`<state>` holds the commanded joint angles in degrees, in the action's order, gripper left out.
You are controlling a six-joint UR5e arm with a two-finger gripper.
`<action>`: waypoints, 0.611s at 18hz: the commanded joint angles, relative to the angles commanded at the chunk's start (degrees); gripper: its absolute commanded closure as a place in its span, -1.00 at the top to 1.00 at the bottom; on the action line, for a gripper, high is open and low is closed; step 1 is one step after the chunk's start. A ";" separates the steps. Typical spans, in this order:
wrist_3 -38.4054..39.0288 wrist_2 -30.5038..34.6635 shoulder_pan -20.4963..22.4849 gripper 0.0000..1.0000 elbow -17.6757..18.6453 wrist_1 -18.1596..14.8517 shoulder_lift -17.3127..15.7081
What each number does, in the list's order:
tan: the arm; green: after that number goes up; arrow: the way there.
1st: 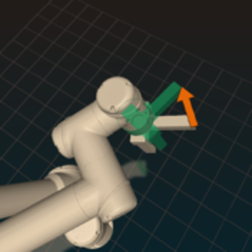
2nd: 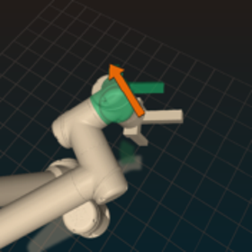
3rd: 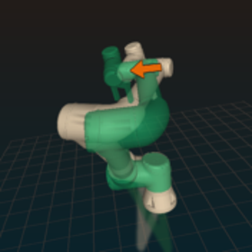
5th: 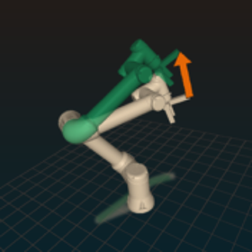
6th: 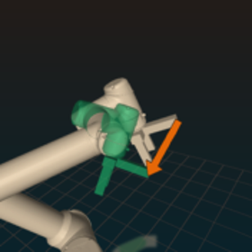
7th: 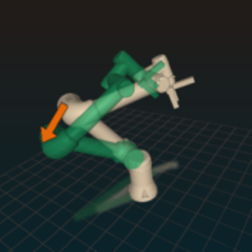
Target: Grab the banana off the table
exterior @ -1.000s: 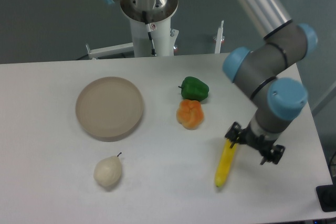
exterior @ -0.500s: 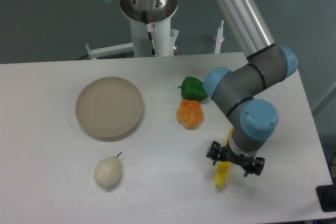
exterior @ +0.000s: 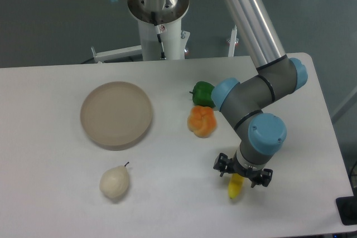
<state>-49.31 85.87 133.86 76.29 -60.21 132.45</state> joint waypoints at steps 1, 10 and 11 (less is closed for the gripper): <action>0.00 0.00 0.00 -0.48 -0.09 -0.09 0.00; -0.53 -0.70 3.07 -0.97 -2.72 -0.79 -2.02; -0.53 -0.79 3.42 -0.96 -3.25 -0.79 -2.02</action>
<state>-49.83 85.08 137.28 73.04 -61.00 130.43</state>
